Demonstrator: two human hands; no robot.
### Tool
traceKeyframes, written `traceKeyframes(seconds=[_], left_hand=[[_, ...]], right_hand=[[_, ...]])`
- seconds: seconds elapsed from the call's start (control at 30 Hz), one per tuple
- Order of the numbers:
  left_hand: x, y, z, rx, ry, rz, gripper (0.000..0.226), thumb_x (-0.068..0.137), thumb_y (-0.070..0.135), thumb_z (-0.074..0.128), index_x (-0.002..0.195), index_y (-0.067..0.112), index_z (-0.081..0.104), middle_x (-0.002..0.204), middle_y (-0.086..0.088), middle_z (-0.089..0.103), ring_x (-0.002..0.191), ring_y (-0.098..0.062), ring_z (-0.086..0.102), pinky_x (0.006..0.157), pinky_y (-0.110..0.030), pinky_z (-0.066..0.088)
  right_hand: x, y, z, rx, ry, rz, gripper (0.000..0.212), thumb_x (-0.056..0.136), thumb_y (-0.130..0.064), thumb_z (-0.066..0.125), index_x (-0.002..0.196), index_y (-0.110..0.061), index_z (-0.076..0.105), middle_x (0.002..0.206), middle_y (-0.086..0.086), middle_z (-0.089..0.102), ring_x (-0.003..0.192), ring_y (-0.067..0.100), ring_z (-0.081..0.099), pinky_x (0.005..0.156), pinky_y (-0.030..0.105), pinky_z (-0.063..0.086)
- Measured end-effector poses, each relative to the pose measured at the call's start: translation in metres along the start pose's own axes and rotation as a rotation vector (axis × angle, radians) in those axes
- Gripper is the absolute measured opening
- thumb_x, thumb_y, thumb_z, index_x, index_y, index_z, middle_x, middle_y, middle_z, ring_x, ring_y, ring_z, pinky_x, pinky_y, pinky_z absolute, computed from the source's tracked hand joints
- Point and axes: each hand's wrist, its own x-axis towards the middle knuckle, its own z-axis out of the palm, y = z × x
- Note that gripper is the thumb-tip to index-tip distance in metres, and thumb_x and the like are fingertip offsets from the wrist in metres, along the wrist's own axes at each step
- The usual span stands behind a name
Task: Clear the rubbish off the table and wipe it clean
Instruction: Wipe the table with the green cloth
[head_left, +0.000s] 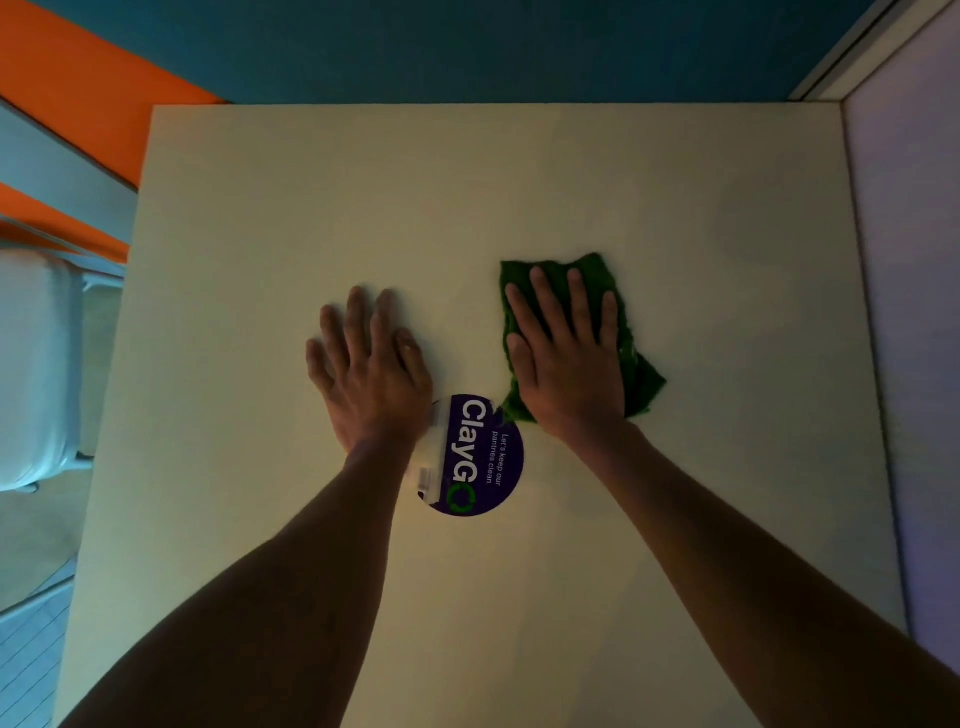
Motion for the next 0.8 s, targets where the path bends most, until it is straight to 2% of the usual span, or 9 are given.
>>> traceKeyframes(seconds=[0.2,0.33,0.4,0.5,0.63,0.73,0.8], left_hand=[[0.0,-0.002,-0.002,-0.01,0.001,0.025,0.054,0.106,0.045,0.02,0.159,0.031,0.016,0.168,0.0,0.009,0.155,-0.027,0.0,0.124,-0.052,0.004],[0.003,0.004,-0.006,-0.05,-0.013,-0.007,0.053,0.105,0.04,0.028,0.157,0.027,0.024,0.167,-0.003,0.016,0.154,-0.031,0.005,0.123,-0.054,0.006],[0.004,0.018,-0.012,-0.092,-0.009,-0.011,0.05,0.1,0.033,0.038,0.149,0.022,0.039,0.161,-0.006,0.031,0.151,-0.033,0.019,0.12,-0.055,0.016],[-0.002,0.053,-0.02,-0.169,-0.024,0.149,0.041,0.095,0.026,0.047,0.134,0.023,0.057,0.144,-0.004,0.052,0.139,-0.029,0.037,0.109,-0.05,0.036],[-0.029,0.102,-0.021,-0.204,-0.116,0.33,0.038,0.098,0.025,0.049,0.135,0.024,0.056,0.139,-0.003,0.055,0.134,-0.026,0.042,0.104,-0.046,0.042],[-0.048,0.127,-0.017,-0.18,-0.179,0.397,0.04,0.1,0.028,0.048,0.139,0.023,0.052,0.14,-0.004,0.053,0.13,-0.026,0.045,0.101,-0.044,0.044],[-0.06,0.138,-0.013,-0.157,-0.226,0.409,0.043,0.101,0.03,0.045,0.143,0.021,0.047,0.139,-0.006,0.051,0.124,-0.027,0.048,0.098,-0.043,0.045]], right_hand=[[-0.073,0.02,0.006,-0.009,-0.083,0.007,0.054,0.105,-0.047,0.017,0.157,-0.032,0.013,0.165,-0.001,0.01,0.152,0.029,0.003,0.12,0.056,0.008],[-0.098,0.044,-0.006,0.024,-0.122,-0.011,0.053,0.105,-0.048,0.016,0.156,-0.033,0.02,0.165,0.0,0.015,0.152,0.028,0.006,0.121,0.054,0.009],[-0.104,0.056,-0.013,0.078,-0.108,0.035,0.054,0.104,-0.049,0.017,0.155,-0.032,0.022,0.165,0.001,0.014,0.152,0.027,0.007,0.121,0.055,0.012],[-0.105,0.07,-0.024,0.185,-0.025,0.144,0.052,0.105,-0.047,0.024,0.153,-0.03,0.027,0.164,0.004,0.013,0.152,0.029,0.008,0.12,0.055,0.016],[-0.098,0.086,-0.041,0.256,0.105,0.3,0.05,0.102,-0.041,0.039,0.148,-0.024,0.036,0.158,0.009,0.029,0.143,0.032,0.03,0.112,0.048,0.035],[-0.097,0.092,-0.049,0.286,0.12,0.41,0.048,0.099,-0.038,0.046,0.142,-0.018,0.045,0.141,0.012,0.048,0.126,0.034,0.047,0.094,0.047,0.046],[-0.1,0.092,-0.05,0.302,0.096,0.453,0.047,0.097,-0.037,0.049,0.14,-0.018,0.047,0.135,0.012,0.051,0.118,0.032,0.051,0.09,0.046,0.048]])
